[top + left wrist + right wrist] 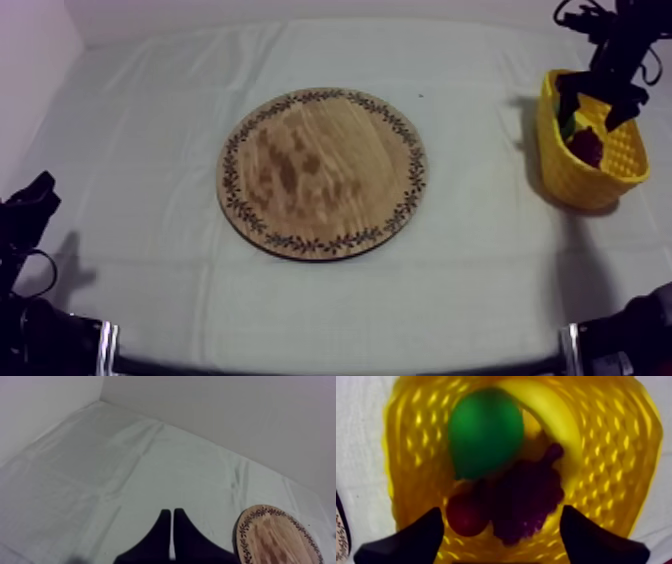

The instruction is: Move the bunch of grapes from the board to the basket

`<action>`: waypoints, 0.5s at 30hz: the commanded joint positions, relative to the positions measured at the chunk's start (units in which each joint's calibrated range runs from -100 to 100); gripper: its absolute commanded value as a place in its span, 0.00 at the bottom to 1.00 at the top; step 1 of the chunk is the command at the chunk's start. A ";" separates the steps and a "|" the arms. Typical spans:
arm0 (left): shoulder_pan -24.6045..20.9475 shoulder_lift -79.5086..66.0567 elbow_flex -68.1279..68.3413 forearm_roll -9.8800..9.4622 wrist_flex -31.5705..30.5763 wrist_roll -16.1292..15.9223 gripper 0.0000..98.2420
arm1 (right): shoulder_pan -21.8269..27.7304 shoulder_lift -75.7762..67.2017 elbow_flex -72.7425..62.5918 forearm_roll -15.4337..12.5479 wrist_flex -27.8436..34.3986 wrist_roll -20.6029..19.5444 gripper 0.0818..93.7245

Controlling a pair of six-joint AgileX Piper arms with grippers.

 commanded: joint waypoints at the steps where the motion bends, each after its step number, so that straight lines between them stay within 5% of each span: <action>1: 0.02 0.02 -0.04 0.01 0.00 -0.01 0.00 | -0.17 -0.37 -0.51 -0.24 0.24 0.32 0.77; 15: 0.02 0.02 -0.04 0.01 0.00 -0.01 0.00 | 0.71 -14.08 1.54 -1.12 -4.02 1.67 0.54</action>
